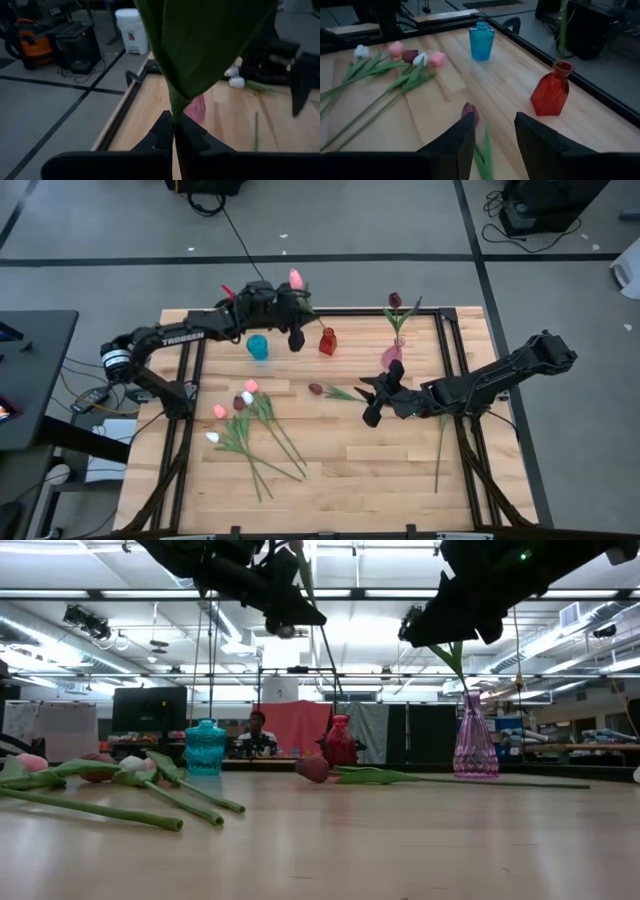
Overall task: Sort flowers into vase by color
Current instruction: Put the right pink flower into the red vase, then put the right red flower into the pink vase
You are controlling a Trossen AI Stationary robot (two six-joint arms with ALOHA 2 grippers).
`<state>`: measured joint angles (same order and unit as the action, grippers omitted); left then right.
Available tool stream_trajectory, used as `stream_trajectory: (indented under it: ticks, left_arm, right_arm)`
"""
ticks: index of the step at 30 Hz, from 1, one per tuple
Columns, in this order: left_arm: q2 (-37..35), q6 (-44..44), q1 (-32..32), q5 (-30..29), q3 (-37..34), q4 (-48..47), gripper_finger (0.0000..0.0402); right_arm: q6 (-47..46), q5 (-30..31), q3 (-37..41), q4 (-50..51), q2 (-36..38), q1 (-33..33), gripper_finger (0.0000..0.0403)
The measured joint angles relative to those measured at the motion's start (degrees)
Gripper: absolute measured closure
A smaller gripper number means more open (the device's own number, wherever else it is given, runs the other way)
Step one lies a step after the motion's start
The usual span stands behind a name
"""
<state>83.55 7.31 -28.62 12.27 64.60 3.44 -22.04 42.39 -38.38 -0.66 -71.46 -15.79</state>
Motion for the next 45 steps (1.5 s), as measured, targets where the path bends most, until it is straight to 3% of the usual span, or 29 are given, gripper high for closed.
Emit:
stream_trajectory:
  ticks: [6, 15, 25, 35, 41, 45]
  left_arm:
    - [1.16, -0.15, -2.83, 0.74, 0.46, -0.16, 0.0394]
    - [9.17, -1.49, -3.31, 3.52, 0.44, 2.72, 0.0394]
    - [15.48, -0.02, -3.15, 3.44, 0.44, 0.95, 0.0351]
    - [11.88, 3.19, -3.15, 2.35, 0.44, -5.71, 0.0245]
    - [9.99, 6.75, -3.47, -0.45, 0.27, -15.55, 0.0234]
    - [6.68, 7.10, -3.74, -0.92, -2.81, -15.36, 0.0234]
  right_arm:
    - [0.60, -0.08, 0.25, -1.07, 0.00, -0.04, 0.0252]
    - [1.08, -0.80, 0.25, -1.03, 0.00, -0.15, 0.0252]
    - [1.17, -13.72, 0.25, 0.81, -5.52, 3.37, 0.0252]
    - [1.04, -16.03, 0.25, 1.35, -9.70, 6.87, 0.0247]
    - [1.83, -21.71, 0.25, 3.83, -11.08, 8.97, 0.0244]
    - [2.72, -23.93, 0.25, 4.28, -15.07, 9.84, 0.0247]
